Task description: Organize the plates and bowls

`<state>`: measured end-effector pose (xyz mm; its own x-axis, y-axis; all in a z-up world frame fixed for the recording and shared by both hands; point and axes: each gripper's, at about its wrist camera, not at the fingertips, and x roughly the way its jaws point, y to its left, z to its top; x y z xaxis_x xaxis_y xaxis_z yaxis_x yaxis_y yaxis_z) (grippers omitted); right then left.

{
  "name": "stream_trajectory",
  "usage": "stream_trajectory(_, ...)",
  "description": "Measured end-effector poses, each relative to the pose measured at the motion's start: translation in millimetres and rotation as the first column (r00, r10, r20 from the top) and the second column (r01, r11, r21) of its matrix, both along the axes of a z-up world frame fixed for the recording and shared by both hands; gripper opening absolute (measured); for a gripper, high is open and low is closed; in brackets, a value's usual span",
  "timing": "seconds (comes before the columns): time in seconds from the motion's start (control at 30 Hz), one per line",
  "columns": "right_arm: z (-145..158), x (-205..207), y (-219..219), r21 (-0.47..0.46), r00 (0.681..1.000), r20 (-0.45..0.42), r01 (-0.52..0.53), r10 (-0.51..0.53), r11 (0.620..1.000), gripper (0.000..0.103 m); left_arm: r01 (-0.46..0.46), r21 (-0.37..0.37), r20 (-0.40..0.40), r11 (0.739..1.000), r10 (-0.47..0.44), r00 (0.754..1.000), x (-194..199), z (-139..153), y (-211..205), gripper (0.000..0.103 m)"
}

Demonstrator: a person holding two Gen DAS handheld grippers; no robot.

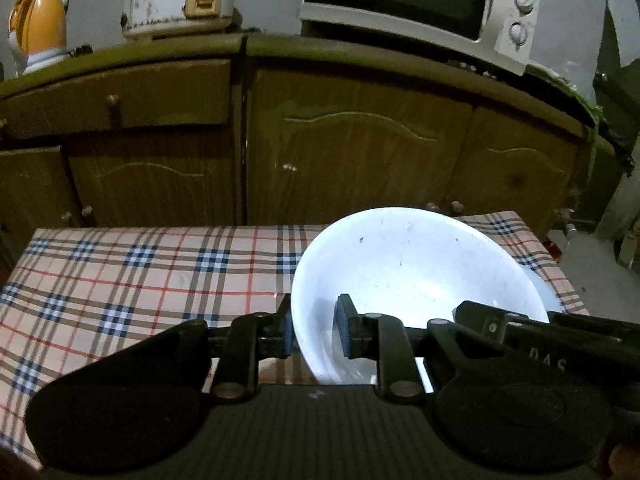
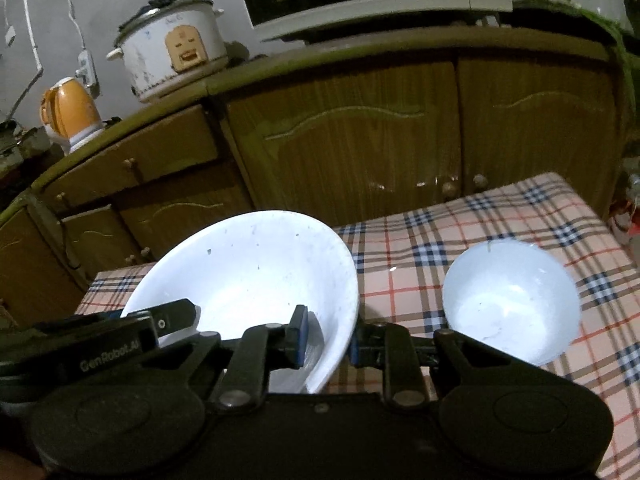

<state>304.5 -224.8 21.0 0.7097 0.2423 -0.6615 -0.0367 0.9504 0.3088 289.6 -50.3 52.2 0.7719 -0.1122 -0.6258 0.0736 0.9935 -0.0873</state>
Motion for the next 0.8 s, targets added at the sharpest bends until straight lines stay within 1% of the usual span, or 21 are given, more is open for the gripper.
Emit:
stream_trajectory(0.1, 10, -11, -2, 0.0, 1.0, 0.015, -0.006, 0.006, 1.0, 0.026, 0.013, 0.011, 0.011, 1.0, -0.014, 1.0, -6, 5, -3, 0.022)
stream_trajectory(0.2, 19, -20, -2, -0.024, 1.0, 0.028, 0.001, 0.0, 1.0, 0.026, 0.024, 0.041, 0.036, 0.999, -0.025, 0.999, -18, 14, -10, 0.022)
stream_trajectory(0.3, 27, -28, -10, 0.018, 0.999, 0.046, 0.024, -0.025, 1.0, 0.026, 0.028, -0.026, 0.024, 0.999, -0.027, 0.999, -20, 19, -5, 0.022)
stream_trajectory(0.37, 29, -31, -11, 0.013, 0.999, 0.038, 0.01, -0.01, 1.0, 0.025, 0.027, -0.007, 0.037, 1.0, -0.026, 0.999, -24, 22, -7, 0.022)
stream_trajectory(0.8, 54, -59, -16, -0.013, 0.997, 0.073, 0.001, 0.0, 1.0, 0.025, 0.035, 0.016, 0.058, 0.999, -0.036, 0.998, -49, 37, -14, 0.022)
